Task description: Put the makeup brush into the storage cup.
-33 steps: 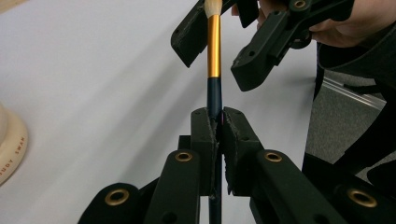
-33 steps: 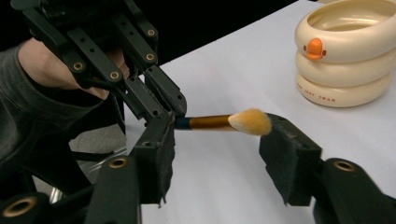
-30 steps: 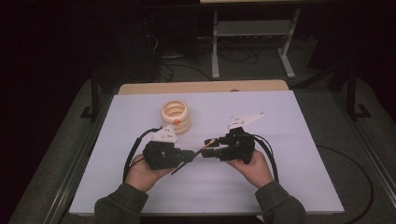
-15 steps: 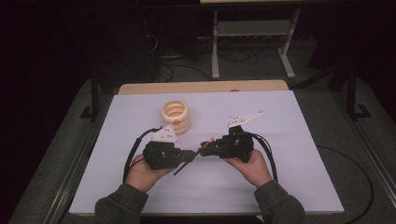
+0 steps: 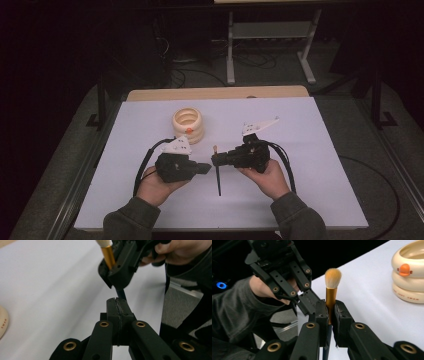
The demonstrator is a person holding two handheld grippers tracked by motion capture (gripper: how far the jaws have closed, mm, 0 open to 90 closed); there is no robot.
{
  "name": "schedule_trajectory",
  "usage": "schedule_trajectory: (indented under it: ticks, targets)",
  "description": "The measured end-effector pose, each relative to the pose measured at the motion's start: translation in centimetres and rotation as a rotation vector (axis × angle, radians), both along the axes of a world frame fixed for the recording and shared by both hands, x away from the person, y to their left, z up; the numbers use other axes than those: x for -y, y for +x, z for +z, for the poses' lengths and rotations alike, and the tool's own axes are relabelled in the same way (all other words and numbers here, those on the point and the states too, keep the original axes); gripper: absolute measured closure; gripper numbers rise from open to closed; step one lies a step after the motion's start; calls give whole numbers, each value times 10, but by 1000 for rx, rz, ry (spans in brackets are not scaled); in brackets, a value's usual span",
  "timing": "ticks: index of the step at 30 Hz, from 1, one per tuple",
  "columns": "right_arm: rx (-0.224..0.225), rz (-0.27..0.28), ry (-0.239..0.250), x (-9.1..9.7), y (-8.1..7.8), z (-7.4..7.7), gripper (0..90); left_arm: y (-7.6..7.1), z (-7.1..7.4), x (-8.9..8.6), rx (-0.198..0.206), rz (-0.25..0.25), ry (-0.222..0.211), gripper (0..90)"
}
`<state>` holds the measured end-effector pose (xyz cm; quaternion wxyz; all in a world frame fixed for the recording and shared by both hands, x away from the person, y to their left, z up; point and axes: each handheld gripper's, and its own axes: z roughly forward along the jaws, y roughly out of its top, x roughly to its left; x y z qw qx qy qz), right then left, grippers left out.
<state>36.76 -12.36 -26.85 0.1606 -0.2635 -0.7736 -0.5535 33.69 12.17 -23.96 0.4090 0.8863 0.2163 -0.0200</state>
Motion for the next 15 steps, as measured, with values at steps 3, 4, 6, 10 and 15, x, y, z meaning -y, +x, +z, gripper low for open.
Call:
schedule_trajectory:
  ticks: [3,4,6,10,15]
  targets:
    - [21,-13,-33,-1,-1,2,831,-1,1,-3,-7,3,-18,898]
    - [38,-23,-38,2,-1,4,831,0,2,-6,-6,5,-19,898]
    - [71,-40,-58,3,-1,7,832,0,2,-10,-12,10,-23,896]
    - [94,-43,-78,5,-2,10,831,0,1,-15,-16,16,-16,869]
    - [123,-63,-106,6,-2,13,832,-3,-5,-21,-22,25,-2,839]
